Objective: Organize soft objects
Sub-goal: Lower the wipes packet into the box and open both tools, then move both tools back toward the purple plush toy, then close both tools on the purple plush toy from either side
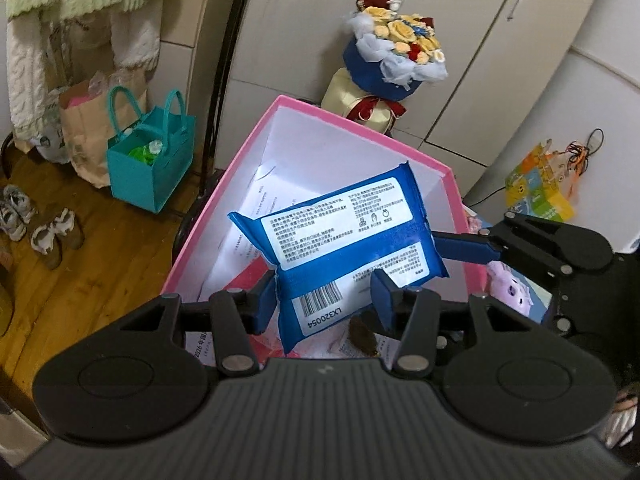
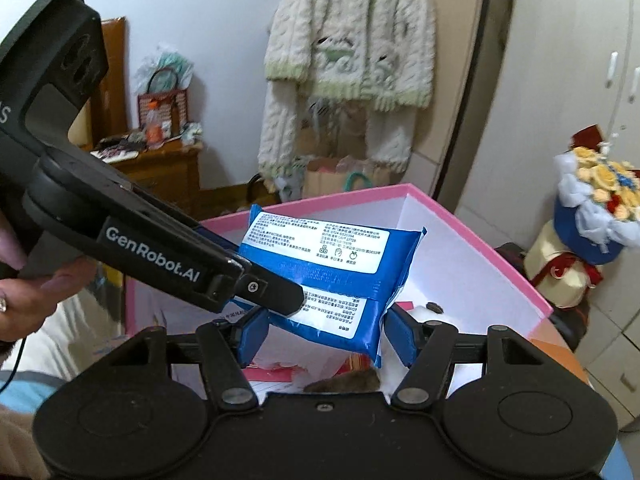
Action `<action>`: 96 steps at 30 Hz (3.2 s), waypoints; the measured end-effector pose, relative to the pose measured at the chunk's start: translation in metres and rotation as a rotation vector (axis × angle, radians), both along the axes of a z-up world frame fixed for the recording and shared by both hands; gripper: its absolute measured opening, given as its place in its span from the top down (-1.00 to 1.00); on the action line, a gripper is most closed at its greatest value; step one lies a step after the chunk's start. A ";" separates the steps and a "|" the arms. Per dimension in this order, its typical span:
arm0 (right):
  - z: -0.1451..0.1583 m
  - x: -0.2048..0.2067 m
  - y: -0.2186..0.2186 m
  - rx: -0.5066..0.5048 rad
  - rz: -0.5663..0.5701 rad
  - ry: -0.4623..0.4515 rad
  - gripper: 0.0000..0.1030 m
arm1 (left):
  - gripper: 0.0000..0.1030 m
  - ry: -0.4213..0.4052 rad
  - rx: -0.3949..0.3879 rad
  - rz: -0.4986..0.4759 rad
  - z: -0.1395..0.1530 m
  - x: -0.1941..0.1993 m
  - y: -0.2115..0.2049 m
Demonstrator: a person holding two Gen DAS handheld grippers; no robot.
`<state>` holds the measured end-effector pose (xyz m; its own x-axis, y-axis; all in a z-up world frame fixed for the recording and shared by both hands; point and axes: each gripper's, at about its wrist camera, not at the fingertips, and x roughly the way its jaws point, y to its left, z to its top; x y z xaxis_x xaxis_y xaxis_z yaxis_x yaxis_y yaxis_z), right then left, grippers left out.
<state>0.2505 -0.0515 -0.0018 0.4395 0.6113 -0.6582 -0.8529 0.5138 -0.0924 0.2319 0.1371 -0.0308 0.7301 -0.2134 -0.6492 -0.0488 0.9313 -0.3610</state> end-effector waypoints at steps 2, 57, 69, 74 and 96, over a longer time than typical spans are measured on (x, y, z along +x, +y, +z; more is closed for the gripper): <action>-0.005 0.008 0.000 -0.002 0.021 0.016 -0.35 | 0.07 -0.001 -0.010 0.010 -0.004 0.001 0.002; 0.053 -0.167 -0.126 0.159 -0.240 -0.044 -0.38 | -0.33 -0.204 0.213 -0.289 0.066 -0.176 -0.062; 0.029 -0.170 -0.201 0.206 -0.428 -0.009 -0.58 | -0.35 -0.167 0.213 -0.474 0.053 -0.145 -0.139; 0.018 -0.156 -0.227 0.211 -0.475 0.003 -0.61 | -0.34 -0.167 0.168 -0.517 0.045 -0.122 -0.167; -0.030 -0.053 -0.275 0.319 -0.501 -0.097 -0.69 | -0.32 -0.197 0.117 -0.420 0.007 -0.020 -0.235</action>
